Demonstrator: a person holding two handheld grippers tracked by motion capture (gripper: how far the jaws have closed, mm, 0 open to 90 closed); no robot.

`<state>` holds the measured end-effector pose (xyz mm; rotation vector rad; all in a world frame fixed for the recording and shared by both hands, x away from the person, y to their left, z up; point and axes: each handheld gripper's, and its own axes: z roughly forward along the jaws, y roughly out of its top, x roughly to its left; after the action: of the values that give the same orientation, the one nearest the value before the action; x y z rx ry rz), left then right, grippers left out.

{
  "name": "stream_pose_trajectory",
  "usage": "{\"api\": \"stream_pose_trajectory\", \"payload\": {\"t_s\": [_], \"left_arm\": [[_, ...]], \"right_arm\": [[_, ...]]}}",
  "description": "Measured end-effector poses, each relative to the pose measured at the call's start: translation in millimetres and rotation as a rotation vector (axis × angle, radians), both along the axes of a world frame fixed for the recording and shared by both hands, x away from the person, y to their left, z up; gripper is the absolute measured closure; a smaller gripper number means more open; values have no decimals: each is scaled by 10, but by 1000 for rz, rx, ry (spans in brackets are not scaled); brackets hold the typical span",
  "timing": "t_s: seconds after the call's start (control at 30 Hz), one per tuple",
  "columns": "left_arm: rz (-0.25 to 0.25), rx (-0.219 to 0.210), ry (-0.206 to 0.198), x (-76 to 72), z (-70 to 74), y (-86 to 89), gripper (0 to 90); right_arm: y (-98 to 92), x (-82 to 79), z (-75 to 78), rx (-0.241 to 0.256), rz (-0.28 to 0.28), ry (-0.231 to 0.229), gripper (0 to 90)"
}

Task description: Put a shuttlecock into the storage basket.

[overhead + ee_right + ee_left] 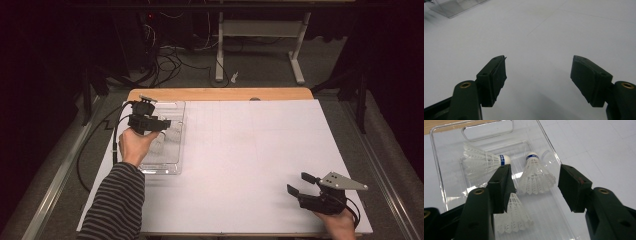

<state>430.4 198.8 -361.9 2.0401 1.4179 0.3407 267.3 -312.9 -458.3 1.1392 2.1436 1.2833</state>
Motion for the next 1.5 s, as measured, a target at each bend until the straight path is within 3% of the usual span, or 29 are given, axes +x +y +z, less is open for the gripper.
{"api": "stream_pose_trajectory", "payload": {"t_s": [0.33,1.5], "left_arm": [[-4,-7,-4,-61,-20,33,423],[-88,-44,-50,-363,25,-19,419]], "right_arm": [[2,0,0,0,0,2,293],[0,0,-1,3,0,2,292]]}}
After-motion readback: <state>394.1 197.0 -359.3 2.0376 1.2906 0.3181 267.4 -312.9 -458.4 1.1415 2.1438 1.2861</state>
